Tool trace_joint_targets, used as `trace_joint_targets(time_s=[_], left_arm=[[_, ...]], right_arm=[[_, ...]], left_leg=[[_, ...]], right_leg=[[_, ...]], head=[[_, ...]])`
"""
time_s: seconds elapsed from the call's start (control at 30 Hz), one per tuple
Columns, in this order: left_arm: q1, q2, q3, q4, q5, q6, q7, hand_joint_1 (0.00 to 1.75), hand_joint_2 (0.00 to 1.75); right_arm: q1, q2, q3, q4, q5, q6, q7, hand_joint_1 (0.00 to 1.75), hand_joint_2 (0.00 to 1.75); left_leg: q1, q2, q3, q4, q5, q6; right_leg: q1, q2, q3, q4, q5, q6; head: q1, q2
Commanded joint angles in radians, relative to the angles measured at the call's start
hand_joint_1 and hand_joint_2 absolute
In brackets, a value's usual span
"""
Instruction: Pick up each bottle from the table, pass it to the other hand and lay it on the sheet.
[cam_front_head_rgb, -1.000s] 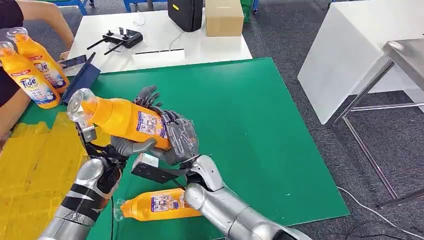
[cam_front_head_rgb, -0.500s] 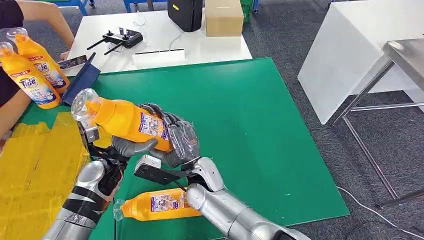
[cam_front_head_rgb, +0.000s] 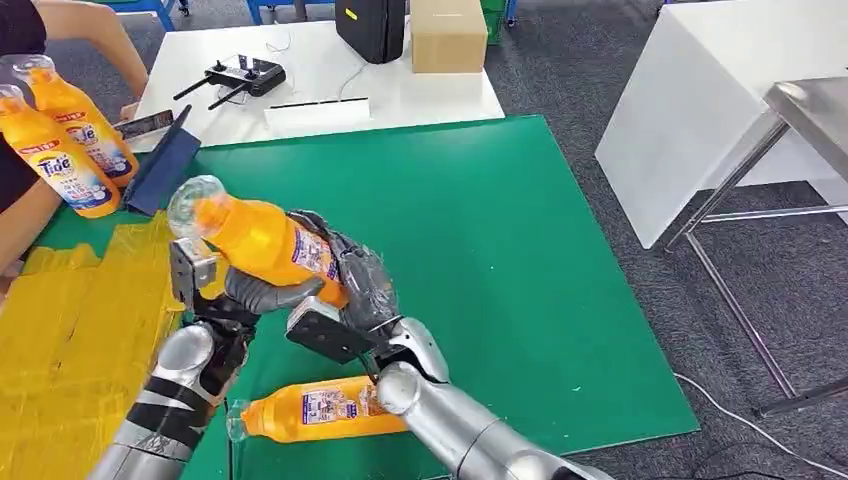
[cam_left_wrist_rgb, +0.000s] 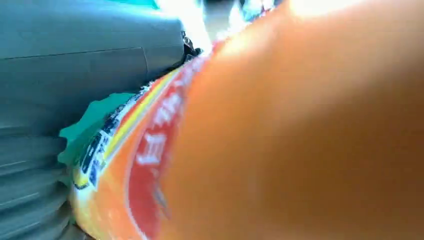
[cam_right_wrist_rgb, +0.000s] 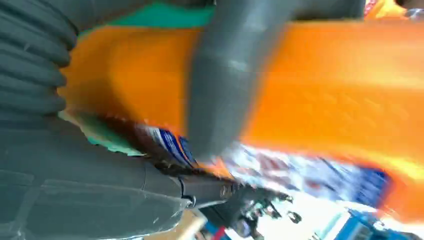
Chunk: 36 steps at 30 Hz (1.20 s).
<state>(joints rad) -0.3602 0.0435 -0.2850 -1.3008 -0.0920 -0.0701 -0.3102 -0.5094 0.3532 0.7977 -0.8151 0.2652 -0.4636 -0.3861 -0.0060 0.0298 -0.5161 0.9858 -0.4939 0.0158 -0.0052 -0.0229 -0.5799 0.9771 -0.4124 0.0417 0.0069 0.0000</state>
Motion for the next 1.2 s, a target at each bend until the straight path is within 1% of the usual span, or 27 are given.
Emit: trace_joint_targets(time_s=[0.03, 0.13, 0.17, 0.2, 0.27, 0.3, 0.37, 0.4, 0.43, 0.5, 0.53, 0.57, 0.6, 0.67, 0.7, 0.83, 0.9, 0.97, 1.0, 1.03, 1.07, 1.1, 1.13, 1.2], left_arm=[[-0.030, 0.045, 0.118, 0.025, -0.209, 0.196, 0.031, 1.75, 1.75], [-0.027, 0.044, 0.120, 0.021, -0.223, 0.207, 0.034, 1.75, 1.75], [-0.024, 0.041, 0.129, 0.023, -0.278, 0.249, 0.054, 1.75, 1.75], [-0.019, 0.032, 0.143, 0.024, -0.345, 0.293, 0.076, 1.75, 1.75], [-0.032, 0.018, 0.140, 0.051, -0.506, 0.415, 0.129, 1.75, 1.75], [-0.037, 0.012, 0.127, 0.066, -0.641, 0.491, 0.185, 1.75, 1.75], [-0.028, 0.013, 0.122, 0.067, -0.777, 0.519, 0.254, 1.75, 1.75], [-0.024, 0.018, 0.122, 0.069, -0.824, 0.527, 0.275, 1.75, 1.75], [-0.010, 0.025, 0.128, 0.067, -0.919, 0.542, 0.323, 1.75, 1.75], [0.008, 0.038, 0.149, 0.068, -1.043, 0.544, 0.377, 1.75, 1.75], [0.011, 0.040, 0.153, 0.067, -1.040, 0.542, 0.374, 1.75, 1.75], [0.015, 0.043, 0.158, 0.070, -1.070, 0.541, 0.385, 1.75, 1.75], [0.020, 0.051, 0.166, 0.081, -1.178, 0.530, 0.442, 1.75, 1.75], [0.023, 0.055, 0.180, 0.094, -1.258, 0.512, 0.472, 1.75, 1.75], [0.021, 0.064, 0.188, 0.113, -1.322, 0.496, 0.503, 1.75, 1.75], [0.022, 0.066, 0.192, 0.115, -1.320, 0.494, 0.502, 1.75, 1.75], [0.016, 0.076, 0.195, 0.127, -1.386, 0.430, 0.541, 1.75, 1.75], [0.013, 0.086, 0.204, 0.143, -1.410, 0.382, 0.555, 1.75, 1.75], [0.010, 0.091, 0.205, 0.151, -1.420, 0.364, 0.560, 1.75, 1.75], [0.010, 0.094, 0.208, 0.152, -1.418, 0.366, 0.559, 1.75, 1.75], [0.004, 0.098, 0.207, 0.171, -1.438, 0.336, 0.571, 1.75, 1.75], [-0.001, 0.097, 0.212, 0.185, -1.445, 0.315, 0.580, 1.20, 1.75], [-0.001, 0.099, 0.213, 0.193, -1.465, 0.310, 0.595, 0.00, 1.75], [-0.012, 0.093, 0.223, 0.220, -1.479, 0.302, 0.618, 0.00, 1.75]], right_arm=[[0.108, -0.088, -0.106, -0.226, -0.017, 0.042, -0.015, 0.00, 0.00], [0.115, -0.089, -0.109, -0.236, -0.017, 0.044, -0.014, 0.00, 0.00], [0.137, -0.090, -0.129, -0.264, -0.022, 0.044, -0.011, 0.00, 0.00], [0.179, -0.112, -0.150, -0.337, -0.002, 0.042, -0.008, 0.00, 0.00], [0.234, -0.158, -0.178, -0.441, 0.033, 0.036, -0.001, 0.00, 0.00], [0.274, -0.187, -0.206, -0.507, 0.045, 0.045, 0.002, 0.00, 0.00], [0.329, -0.219, -0.247, -0.592, 0.079, 0.064, 0.001, 0.00, 0.00], [0.344, -0.223, -0.259, -0.612, 0.089, 0.067, -0.001, 0.00, 1.75], [0.367, -0.232, -0.276, -0.648, 0.112, 0.076, -0.001, 0.00, 1.75], [0.390, -0.234, -0.289, -0.695, 0.159, 0.076, 0.006, 0.00, 1.75], [0.391, -0.235, -0.289, -0.700, 0.161, 0.078, 0.008, 0.00, 1.75], [0.394, -0.233, -0.291, -0.709, 0.163, 0.082, 0.011, 0.00, 1.75], [0.401, -0.233, -0.294, -0.726, 0.177, 0.084, 0.013, 0.00, 1.75], [0.409, -0.237, -0.297, -0.744, 0.208, 0.089, 0.023, 0.00, 1.75], [0.411, -0.250, -0.292, -0.755, 0.252, 0.101, 0.045, 0.00, 1.75], [0.413, -0.251, -0.293, -0.758, 0.253, 0.101, 0.045, 0.00, 1.75], [0.415, -0.273, -0.284, -0.767, 0.344, 0.114, 0.078, 0.00, 1.75], [0.419, -0.299, -0.271, -0.789, 0.416, 0.152, 0.113, 0.00, 1.75], [0.418, -0.309, -0.264, -0.793, 0.439, 0.166, 0.124, 0.00, 1.75], [0.420, -0.309, -0.265, -0.794, 0.439, 0.165, 0.124, 0.00, 1.75], [0.414, -0.324, -0.249, -0.793, 0.484, 0.188, 0.145, 0.00, 1.75], [0.405, -0.335, -0.229, -0.788, 0.519, 0.216, 0.164, 0.00, 1.75], [0.397, -0.343, -0.213, -0.779, 0.543, 0.236, 0.180, 0.00, 1.75], [0.373, -0.358, -0.166, -0.745, 0.601, 0.270, 0.213, 0.00, 1.75]], left_leg=[[0.002, -0.002, 0.001, 0.000, 0.000, -0.001], [0.002, 0.000, 0.001, 0.001, -0.001, -0.002], [0.001, 0.003, 0.001, 0.000, 0.000, -0.001], [0.002, 0.003, 0.001, 0.000, 0.000, -0.002], [0.001, -0.007, 0.001, 0.000, 0.001, -0.001], [0.002, -0.008, 0.001, 0.000, 0.000, -0.001], [0.003, -0.011, 0.001, 0.000, 0.000, -0.001], [0.003, -0.011, 0.003, 0.000, -0.001, -0.001], [0.001, -0.006, 0.000, 0.000, 0.001, -0.001], [0.001, -0.007, 0.002, 0.000, 0.000, -0.001], [0.000, -0.004, 0.000, -0.001, 0.000, -0.001], [0.001, -0.004, 0.001, 0.000, -0.001, -0.002], [0.000, -0.003, 0.000, 0.000, 0.000, -0.001], [0.001, -0.004, 0.001, 0.000, -0.001, -0.002], [0.000, -0.003, 0.000, 0.000, 0.000, -0.002], [0.001, -0.003, 0.000, 0.000, 0.000, -0.002], [0.000, -0.003, -0.001, 0.000, 0.000, -0.002], [0.001, -0.003, 0.000, 0.000, 0.000, -0.002], [0.002, -0.004, 0.001, 0.000, 0.000, -0.002], [0.001, -0.002, 0.000, 0.000, 0.000, -0.002], [0.002, -0.002, 0.001, 0.000, 0.000, -0.002], [0.001, -0.002, 0.000, 0.000, 0.000, -0.002], [0.001, -0.003, 0.001, 0.000, 0.000, -0.002], [0.001, -0.003, 0.002, 0.000, 0.000, -0.002]], right_leg=[[0.001, 0.001, 0.002, -0.001, 0.000, -0.001], [0.001, 0.005, 0.002, 0.000, 0.000, -0.001], [0.000, 0.004, -0.001, 0.000, 0.000, -0.001], [0.002, 0.004, 0.000, -0.001, 0.000, -0.001], [0.001, -0.003, 0.002, -0.001, -0.001, -0.001], [0.002, -0.004, 0.003, -0.002, -0.001, 0.000], [0.002, -0.006, 0.005, -0.002, -0.002, 0.000], [0.003, -0.005, 0.006, -0.003, -0.002, 0.000], [0.001, -0.003, 0.001, -0.001, -0.001, 0.000], [0.001, -0.002, 0.004, -0.002, -0.002, 0.000], [0.000, 0.000, 0.001, -0.002, -0.001, 0.000], [0.000, 0.000, 0.002, -0.002, -0.001, -0.001], [-0.001, 0.000, 0.000, -0.001, 0.000, -0.001], [0.000, 0.001, 0.002, -0.001, -0.001, -0.001], [-0.001, 0.000, 0.000, -0.001, 0.000, -0.001], [0.000, 0.001, 0.000, -0.001, 0.000, -0.001], [0.000, 0.000, 0.000, -0.001, 0.000, -0.001], [0.000, 0.000, 0.000, -0.001, 0.000, -0.001], [0.001, 0.001, 0.002, -0.002, -0.001, -0.001], [0.000, 0.001, 0.000, -0.001, 0.000, -0.001], [0.001, 0.002, 0.002, -0.001, 0.000, -0.001], [0.000, 0.001, 0.000, -0.001, 0.000, -0.001], [0.001, 0.001, 0.001, -0.001, -0.001, -0.001], [0.001, 0.001, 0.002, -0.001, -0.001, -0.001]], head=[[0.000, 0.000], [0.000, 0.000], [-0.002, 0.000], [0.000, 0.000], [0.000, 0.000], [0.000, 0.000], [-0.001, 0.000], [0.000, 0.000], [0.000, 0.000], [0.000, 0.000], [0.000, 0.000], [0.000, 0.000], [0.000, 0.000], [0.000, 0.000], [0.000, 0.000], [0.000, 0.000], [0.000, 0.000], [0.000, 0.000], [0.000, 0.000], [0.000, 0.000], [0.000, 0.000], [0.000, 0.000], [0.000, 0.000], [0.000, 0.000]])
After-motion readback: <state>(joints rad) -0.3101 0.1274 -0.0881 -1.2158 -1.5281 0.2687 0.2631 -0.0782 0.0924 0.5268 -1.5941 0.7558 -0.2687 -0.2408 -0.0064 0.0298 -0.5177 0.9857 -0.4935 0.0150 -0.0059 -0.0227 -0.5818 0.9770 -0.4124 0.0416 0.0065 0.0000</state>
